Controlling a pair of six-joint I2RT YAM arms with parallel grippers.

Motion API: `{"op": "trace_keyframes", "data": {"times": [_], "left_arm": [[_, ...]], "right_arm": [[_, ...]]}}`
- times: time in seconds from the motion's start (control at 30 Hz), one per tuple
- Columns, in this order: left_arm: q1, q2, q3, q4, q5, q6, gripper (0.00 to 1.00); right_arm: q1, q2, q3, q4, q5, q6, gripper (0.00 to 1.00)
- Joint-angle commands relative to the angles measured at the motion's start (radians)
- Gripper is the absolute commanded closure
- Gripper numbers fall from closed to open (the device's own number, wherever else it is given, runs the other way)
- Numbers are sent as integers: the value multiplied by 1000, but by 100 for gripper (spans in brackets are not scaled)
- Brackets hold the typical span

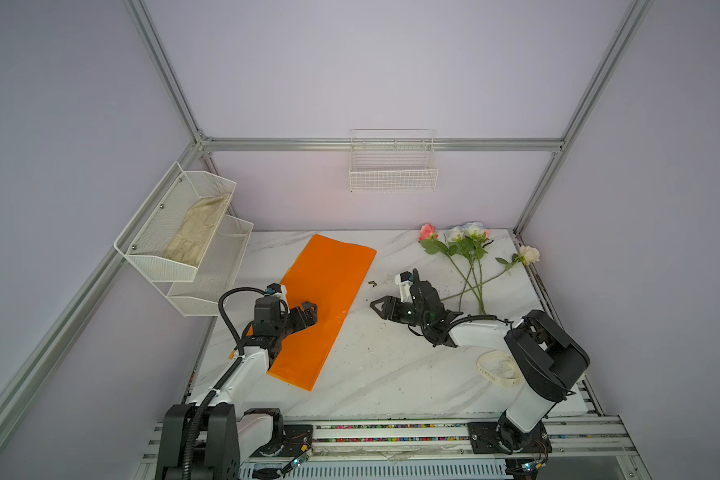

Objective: Tie the bouquet of fake flowers

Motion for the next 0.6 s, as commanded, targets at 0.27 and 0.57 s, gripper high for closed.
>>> {"op": "trace_keyframes", "data": {"times": [0.27,0.57], "left_arm": [[-1,15,-14,-47,182,-125,0],[-30,28,-49,-92,170,-144,3]], "right_arm": [[112,258,216,6,96,225,53],[126,403,341,-43,137,354,58]]}}
